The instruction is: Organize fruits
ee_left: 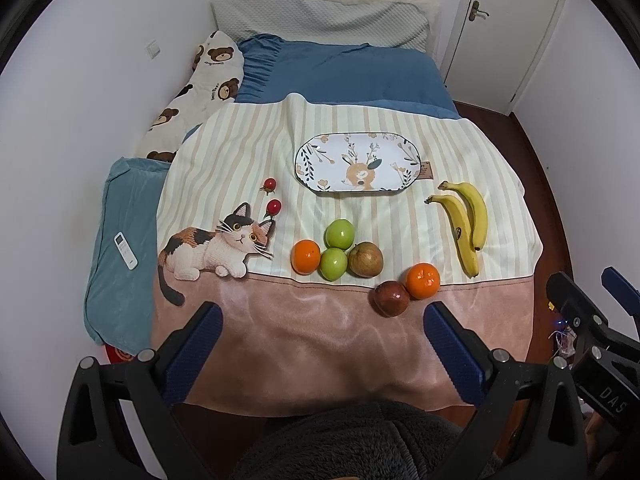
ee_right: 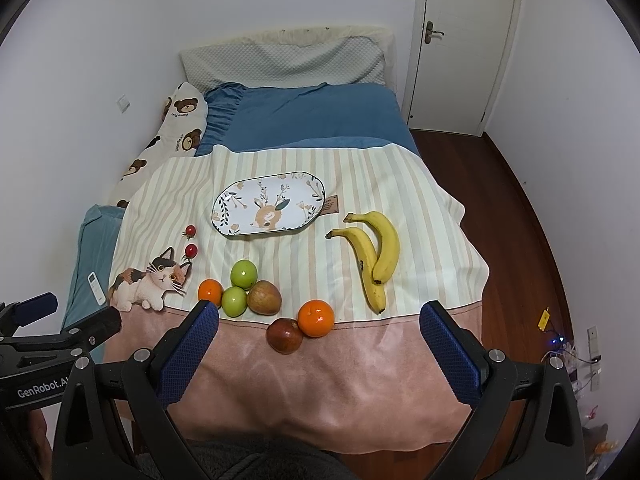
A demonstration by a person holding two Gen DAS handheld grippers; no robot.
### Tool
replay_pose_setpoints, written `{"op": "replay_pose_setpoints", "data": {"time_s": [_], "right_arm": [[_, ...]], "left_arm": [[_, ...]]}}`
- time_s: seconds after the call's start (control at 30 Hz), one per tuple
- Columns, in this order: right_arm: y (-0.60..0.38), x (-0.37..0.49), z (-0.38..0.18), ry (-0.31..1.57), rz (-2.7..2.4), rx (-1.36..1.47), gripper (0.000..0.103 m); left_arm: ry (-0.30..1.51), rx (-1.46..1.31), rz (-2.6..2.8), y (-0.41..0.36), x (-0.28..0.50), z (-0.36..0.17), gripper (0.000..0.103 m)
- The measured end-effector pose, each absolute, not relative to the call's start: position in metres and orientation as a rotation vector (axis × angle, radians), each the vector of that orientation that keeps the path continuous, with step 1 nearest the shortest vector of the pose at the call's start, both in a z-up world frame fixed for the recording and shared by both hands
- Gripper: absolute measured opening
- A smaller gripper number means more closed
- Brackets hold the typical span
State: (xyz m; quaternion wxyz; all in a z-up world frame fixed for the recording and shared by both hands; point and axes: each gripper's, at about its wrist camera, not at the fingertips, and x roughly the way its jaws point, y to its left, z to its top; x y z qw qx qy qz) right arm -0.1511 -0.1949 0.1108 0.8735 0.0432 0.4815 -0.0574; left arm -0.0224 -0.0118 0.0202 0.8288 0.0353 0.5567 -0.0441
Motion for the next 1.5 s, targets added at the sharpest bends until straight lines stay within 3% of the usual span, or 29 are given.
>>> {"op": "replay_pose_setpoints", "data": {"time_s": [0.5,0.7,0.9,1.17,1.3,1.4,1.5], "right_arm": [[-0.202,-0.141,0.1,1.019,-0.13,0.104,0.102],[-0.25,-0.096,0.064,1.0,-0.125,0.169,0.102],[-0.318,-0.013,-0.015,1.065,-0.183,0.212,0.099],[-0.389,0.084,-0.156,1.341,-0.196,0.334,0.08],[-0.396,0.099,-0.192,1.407,-0.201,0.323,0.072],[-0.388,0.102,-0.199,1.421,-0.144,0.261,0.045],[-0.385,0.099,-0.197,1.427,-0.127,0.215,0.039]], "left_arm": [[1.186,0.062,-0.1,-0.022,0.01,0.008,0.103],[1.203,0.049,-0.147,-0.062,0.074,-0.036,0.103],[1.33,0.035,-0.177,-0.108,0.127,-0.11,0.103],[1.544,-0.038,-0.201,-0.155,0.162,-0.206,0.102],[1.615,-0.073,-0.229,-0.17,0.166,-0.233,0.102],[1.629,-0.067,-0.252,-0.182,0.165,-0.243,0.101],[1.638,-0.066,-0.286,-0.196,0.165,-0.246,0.101]]}}
